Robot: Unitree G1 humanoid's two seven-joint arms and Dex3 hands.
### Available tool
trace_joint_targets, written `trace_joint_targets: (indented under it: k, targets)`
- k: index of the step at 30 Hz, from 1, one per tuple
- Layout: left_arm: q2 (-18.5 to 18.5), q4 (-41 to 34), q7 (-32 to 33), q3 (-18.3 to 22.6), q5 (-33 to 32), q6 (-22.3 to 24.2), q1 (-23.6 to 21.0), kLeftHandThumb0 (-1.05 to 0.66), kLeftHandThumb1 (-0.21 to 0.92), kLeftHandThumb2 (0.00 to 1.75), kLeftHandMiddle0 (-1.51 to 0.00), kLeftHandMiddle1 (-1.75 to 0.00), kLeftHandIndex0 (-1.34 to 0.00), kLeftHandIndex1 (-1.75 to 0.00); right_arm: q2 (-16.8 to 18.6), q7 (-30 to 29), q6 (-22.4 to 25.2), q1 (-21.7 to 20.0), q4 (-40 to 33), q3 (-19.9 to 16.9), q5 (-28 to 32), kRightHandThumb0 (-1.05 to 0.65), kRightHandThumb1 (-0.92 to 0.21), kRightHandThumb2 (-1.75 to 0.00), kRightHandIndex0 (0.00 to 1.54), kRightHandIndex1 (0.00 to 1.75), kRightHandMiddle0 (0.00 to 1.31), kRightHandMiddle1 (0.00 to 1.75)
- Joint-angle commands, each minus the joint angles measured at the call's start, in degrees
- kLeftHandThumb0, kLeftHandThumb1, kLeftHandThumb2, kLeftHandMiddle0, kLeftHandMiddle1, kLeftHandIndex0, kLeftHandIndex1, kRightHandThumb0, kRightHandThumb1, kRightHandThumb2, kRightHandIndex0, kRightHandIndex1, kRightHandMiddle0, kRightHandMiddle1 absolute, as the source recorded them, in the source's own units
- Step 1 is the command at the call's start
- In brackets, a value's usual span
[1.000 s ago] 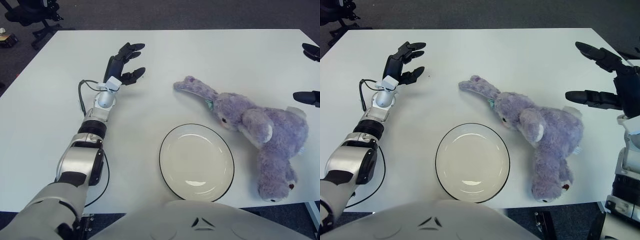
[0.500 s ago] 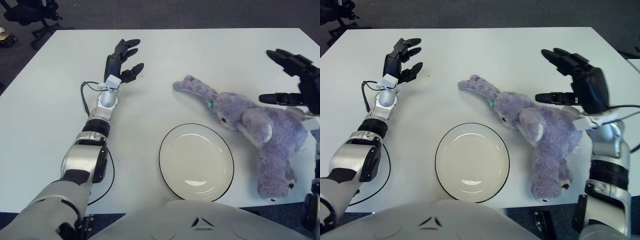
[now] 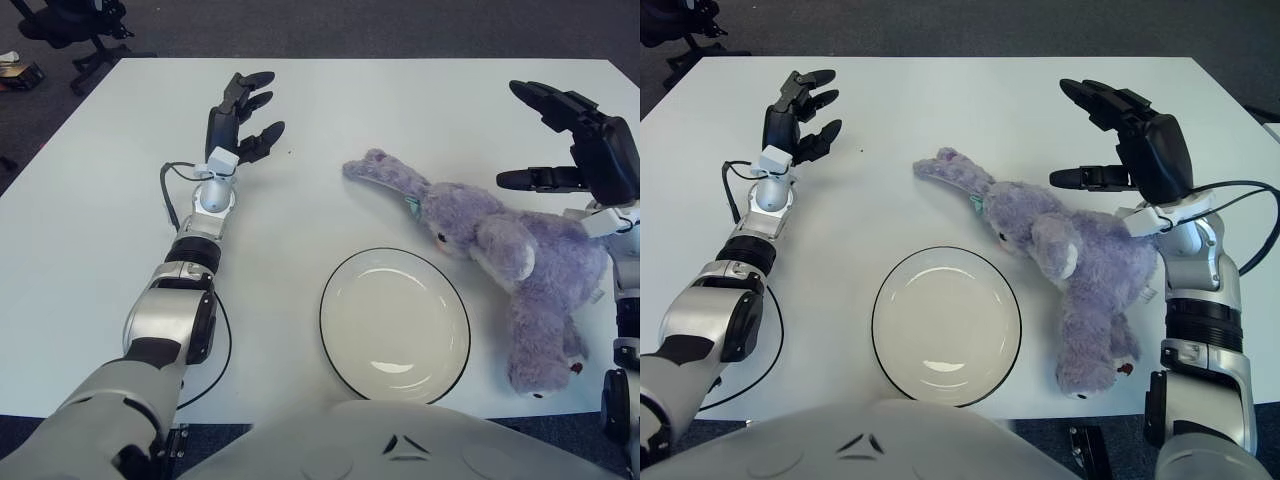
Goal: Put the doll into the plate.
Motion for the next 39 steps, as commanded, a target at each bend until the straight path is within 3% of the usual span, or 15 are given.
trace_joint_targets:
  k: [1, 6, 13, 18, 22, 29, 39]
  targets:
    - [0.63, -0.49, -0.18, 0.41, -0.35, -0.63, 0.69, -0.26, 0.92, 0.29, -0.72, -0.25, -0.34, -0.80, -2.54, 6.11, 1.79, 2.03, -2.10, 1.74, 9.27, -0.57, -0.87, -0.01, 0.39, 0.00, 0.35, 0.00]
    - [0.69, -0.41, -0.05, 0.45, -0.28, -0.64, 0.69, -0.26, 0.92, 0.29, -0.71, -0.25, -0.33, -0.80, -4.75, 13.46, 5.91, 5.43, -7.17, 1.74, 19.06, -0.60, -0.86, 0.00, 0.33, 0.00, 0.32, 0.00]
    - [0.65, -0.10, 0.07, 0.49, -0.20, -0.61, 0.52, -0.25, 0.92, 0.29, -0.71, -0.25, -0.32, -0.80, -6.43, 17.37, 13.21, 10.58, -16.82, -1.17, 22.64, -0.68, -0.87, 0.00, 0.28, 0.00, 0.28, 0.00]
    - [0.63, -0.06, 0.10, 0.50, -0.18, -0.60, 0.49, -0.26, 0.92, 0.30, -0.71, -0.24, -0.32, -0.80, -6.79, 18.62, 18.40, 12.77, -21.94, -3.23, 23.16, -0.74, -0.88, -0.01, 0.27, 0.00, 0.27, 0.00]
    - [0.62, -0.09, 0.22, 0.48, -0.04, -0.53, 0.50, -0.26, 0.92, 0.30, -0.71, -0.24, -0.32, -0.80, -7.81, 19.39, 26.36, 14.65, -28.10, -5.67, 23.47, -0.78, -0.90, -0.01, 0.26, 0.00, 0.26, 0.00]
    - [0.67, -0.25, 0.25, 0.41, 0.11, -0.07, 0.60, -0.26, 0.92, 0.30, -0.71, -0.24, -0.31, -0.80, -5.63, 17.43, 35.26, 16.82, -35.55, -8.48, 20.83, -0.82, -0.91, -0.01, 0.26, 0.00, 0.26, 0.00]
    - [0.71, -0.28, 0.33, 0.38, 0.23, 0.19, 0.79, -0.27, 0.92, 0.30, -0.71, -0.24, -0.31, -0.80, -4.35, 16.96, 40.42, 17.63, -39.23, -9.36, 17.55, -0.85, -0.92, -0.01, 0.29, 0.01, 0.26, 0.00]
